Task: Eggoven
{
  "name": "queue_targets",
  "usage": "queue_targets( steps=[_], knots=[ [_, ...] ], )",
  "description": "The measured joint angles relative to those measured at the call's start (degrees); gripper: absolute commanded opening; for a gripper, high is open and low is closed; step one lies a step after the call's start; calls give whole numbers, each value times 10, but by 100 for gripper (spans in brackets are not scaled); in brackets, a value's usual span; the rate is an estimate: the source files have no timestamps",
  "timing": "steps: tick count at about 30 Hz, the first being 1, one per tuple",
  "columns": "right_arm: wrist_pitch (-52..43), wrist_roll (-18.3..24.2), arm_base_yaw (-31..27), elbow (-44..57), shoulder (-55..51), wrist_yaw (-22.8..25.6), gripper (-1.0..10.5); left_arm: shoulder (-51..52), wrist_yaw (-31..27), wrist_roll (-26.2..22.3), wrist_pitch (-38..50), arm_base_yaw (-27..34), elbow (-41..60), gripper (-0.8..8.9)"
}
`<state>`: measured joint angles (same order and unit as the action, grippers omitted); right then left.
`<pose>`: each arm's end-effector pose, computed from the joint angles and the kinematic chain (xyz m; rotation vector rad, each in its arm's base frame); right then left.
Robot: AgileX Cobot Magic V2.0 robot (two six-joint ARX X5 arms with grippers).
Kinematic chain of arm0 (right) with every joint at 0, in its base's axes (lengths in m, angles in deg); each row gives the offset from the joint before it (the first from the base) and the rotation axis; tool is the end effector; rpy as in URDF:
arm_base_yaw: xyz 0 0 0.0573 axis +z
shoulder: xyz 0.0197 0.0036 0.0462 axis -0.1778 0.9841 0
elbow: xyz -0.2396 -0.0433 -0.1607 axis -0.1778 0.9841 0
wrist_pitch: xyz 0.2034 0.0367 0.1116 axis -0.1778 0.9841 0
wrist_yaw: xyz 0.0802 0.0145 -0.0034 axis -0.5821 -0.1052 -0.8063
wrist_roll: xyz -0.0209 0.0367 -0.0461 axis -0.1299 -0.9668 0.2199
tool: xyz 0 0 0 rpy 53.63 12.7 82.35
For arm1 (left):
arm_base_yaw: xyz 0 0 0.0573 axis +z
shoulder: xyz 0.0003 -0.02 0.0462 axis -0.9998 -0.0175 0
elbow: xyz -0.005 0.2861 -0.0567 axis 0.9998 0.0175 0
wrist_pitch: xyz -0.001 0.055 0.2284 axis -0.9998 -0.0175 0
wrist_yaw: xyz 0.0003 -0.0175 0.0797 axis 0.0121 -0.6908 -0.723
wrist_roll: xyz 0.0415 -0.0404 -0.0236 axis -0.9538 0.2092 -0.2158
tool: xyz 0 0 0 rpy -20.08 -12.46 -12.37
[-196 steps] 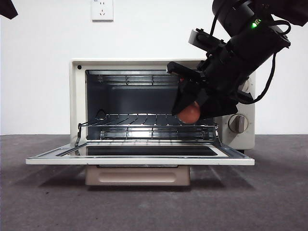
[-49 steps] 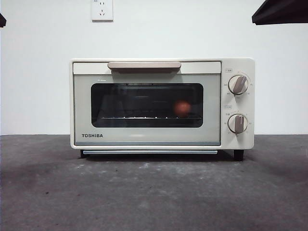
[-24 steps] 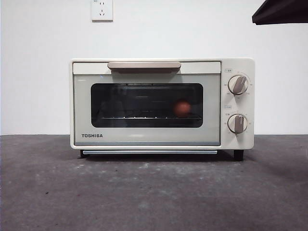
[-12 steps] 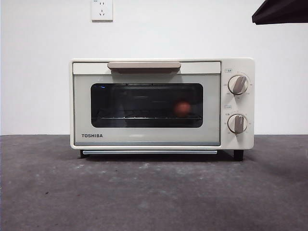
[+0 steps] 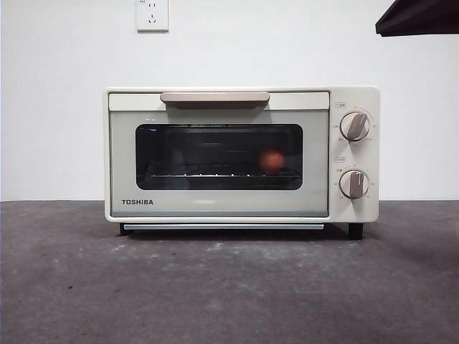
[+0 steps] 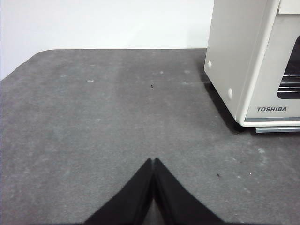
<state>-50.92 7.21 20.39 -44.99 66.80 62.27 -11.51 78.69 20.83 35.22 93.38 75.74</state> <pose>0.1004 0.0646 0.2770 0.1776 0.1911 0.6210 0.0632 -0.0004 0.1550 0.0088 0.1442 -0.0454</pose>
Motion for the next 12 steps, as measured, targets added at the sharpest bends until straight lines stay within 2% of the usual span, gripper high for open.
queue_targets(
  steps=[12],
  knots=[
    [0,0,0,0,0,0,5,0,0,6,0,0,0,8]
  ],
)
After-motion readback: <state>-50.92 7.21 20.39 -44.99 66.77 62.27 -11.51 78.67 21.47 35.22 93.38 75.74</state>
